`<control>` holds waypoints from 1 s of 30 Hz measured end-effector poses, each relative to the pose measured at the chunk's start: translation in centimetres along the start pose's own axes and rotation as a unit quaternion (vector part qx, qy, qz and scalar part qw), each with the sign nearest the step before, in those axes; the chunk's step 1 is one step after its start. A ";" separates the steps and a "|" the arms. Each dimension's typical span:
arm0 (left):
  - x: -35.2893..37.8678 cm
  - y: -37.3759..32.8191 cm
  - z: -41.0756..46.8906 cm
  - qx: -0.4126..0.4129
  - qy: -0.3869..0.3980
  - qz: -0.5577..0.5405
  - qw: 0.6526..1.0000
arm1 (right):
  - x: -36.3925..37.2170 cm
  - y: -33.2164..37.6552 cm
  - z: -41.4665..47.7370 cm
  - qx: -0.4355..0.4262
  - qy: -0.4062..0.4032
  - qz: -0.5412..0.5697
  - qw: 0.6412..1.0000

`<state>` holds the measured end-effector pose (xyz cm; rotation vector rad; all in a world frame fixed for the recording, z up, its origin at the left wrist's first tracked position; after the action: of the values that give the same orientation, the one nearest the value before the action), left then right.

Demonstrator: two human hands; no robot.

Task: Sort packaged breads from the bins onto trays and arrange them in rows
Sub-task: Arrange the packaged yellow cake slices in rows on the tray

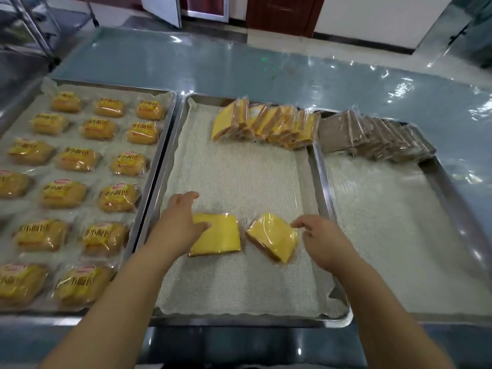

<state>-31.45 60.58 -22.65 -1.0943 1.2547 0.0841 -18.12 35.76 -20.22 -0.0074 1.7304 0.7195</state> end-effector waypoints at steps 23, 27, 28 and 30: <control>3.3 -0.1 -5.2 0.147 0.200 0.197 0.948 | 3.6 -0.4 -2.3 -0.084 0.187 -0.108 0.973; 2.8 0.6 -7.4 0.156 0.188 0.214 0.946 | 3.8 -1.7 -3.9 -0.089 0.219 -0.109 0.966; 2.6 0.6 -7.8 0.156 0.183 0.215 0.947 | 3.7 -1.7 -4.2 -0.091 0.217 -0.105 0.966; 2.3 0.4 -8.4 0.148 0.176 0.218 0.948 | 3.7 -1.7 -4.7 -0.102 0.215 -0.103 0.966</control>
<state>-36.83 53.86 -23.92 -0.5701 1.7561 0.0326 -22.69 33.55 -23.75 -0.5128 2.0188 0.7768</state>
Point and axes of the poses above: each hand's wrist, its own z-axis towards the middle knuckle, its own x-axis out of the palm, y = z × x, the point moved 8 cm from there along z, towards the middle knuckle, and after that the axes turned 12 degrees about -y, right-handed, at the moved point
